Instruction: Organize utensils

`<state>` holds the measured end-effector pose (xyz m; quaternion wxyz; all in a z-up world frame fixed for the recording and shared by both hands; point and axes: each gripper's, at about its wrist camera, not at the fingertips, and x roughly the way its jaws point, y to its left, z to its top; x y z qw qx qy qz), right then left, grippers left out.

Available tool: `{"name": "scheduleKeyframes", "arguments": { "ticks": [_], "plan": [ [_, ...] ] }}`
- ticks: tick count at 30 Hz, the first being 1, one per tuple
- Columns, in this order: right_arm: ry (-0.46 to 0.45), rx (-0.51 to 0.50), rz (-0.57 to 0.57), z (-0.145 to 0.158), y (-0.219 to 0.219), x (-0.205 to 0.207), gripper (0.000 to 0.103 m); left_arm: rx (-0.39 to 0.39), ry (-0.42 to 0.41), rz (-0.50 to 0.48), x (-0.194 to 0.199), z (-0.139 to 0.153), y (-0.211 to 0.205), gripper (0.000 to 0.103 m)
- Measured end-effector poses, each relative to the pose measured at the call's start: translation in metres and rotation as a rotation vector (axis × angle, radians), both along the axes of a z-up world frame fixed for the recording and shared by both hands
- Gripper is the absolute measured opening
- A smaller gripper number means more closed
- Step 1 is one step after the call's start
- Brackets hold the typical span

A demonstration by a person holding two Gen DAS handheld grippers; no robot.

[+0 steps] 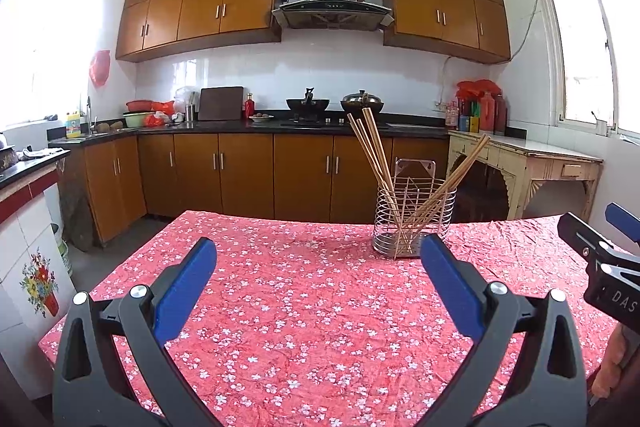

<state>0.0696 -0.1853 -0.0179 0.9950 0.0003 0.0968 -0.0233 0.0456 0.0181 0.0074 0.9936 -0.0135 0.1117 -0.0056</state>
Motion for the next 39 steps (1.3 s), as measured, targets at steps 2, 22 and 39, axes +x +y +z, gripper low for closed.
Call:
{"name": "scheduleKeyframes", "arguments": {
  "ticks": [2,22,39],
  "plan": [
    [0.001,0.002,0.0,0.0002,-0.0008,0.0001,0.099,-0.001,0.0,0.0,-0.0003,-0.0001,0.0001,0.101],
    [0.002,0.005,-0.001,-0.0005,-0.0007,0.0003,0.099,0.003,0.001,-0.004,0.0006,0.0012,-0.0014,0.101],
    [0.004,0.007,0.002,-0.0013,-0.0002,0.0008,0.099,0.003,0.004,-0.007,0.0012,0.0009,-0.0016,0.101]
  ]
}}
